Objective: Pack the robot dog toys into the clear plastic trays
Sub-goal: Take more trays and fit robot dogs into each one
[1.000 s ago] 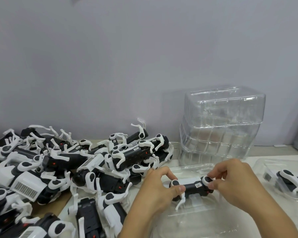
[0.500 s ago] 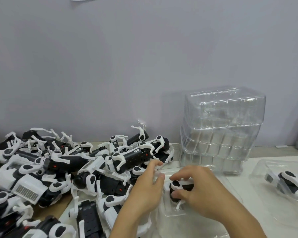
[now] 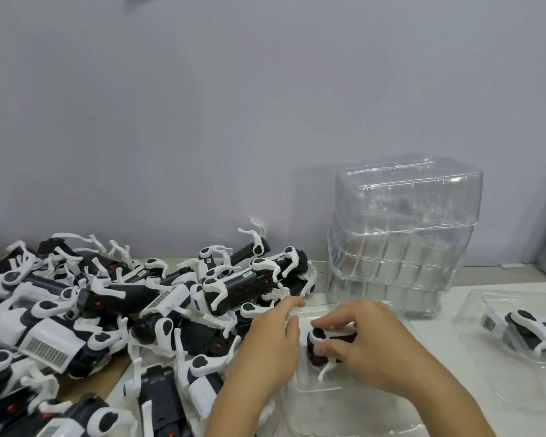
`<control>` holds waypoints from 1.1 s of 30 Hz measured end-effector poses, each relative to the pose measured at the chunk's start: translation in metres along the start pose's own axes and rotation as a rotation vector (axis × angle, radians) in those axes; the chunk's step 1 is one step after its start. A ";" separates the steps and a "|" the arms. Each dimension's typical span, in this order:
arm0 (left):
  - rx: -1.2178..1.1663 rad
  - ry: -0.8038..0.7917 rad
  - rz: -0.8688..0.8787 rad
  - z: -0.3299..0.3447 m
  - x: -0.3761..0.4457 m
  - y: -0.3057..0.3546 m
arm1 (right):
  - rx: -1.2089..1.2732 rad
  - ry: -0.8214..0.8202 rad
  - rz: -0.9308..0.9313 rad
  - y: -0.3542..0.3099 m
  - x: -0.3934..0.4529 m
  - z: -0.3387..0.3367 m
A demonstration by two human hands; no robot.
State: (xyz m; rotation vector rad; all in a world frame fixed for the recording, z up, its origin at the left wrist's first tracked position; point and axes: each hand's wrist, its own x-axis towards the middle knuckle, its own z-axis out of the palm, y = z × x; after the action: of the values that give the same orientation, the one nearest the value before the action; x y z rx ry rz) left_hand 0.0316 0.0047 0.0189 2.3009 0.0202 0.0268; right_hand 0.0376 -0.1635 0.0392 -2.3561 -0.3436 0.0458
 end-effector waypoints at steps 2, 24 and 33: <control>0.086 0.037 0.012 -0.002 -0.002 0.002 | 0.022 0.040 0.017 0.005 -0.001 -0.007; 0.350 -0.153 0.255 0.018 -0.012 0.023 | -0.030 0.260 0.090 0.041 0.001 -0.030; 0.416 -0.108 0.376 0.013 -0.019 0.027 | 0.095 0.358 0.049 0.036 -0.005 -0.042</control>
State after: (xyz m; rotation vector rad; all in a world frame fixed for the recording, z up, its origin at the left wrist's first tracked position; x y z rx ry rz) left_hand 0.0134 -0.0235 0.0306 2.6845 -0.5061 0.0996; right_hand 0.0469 -0.2178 0.0448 -2.2232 -0.1059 -0.3255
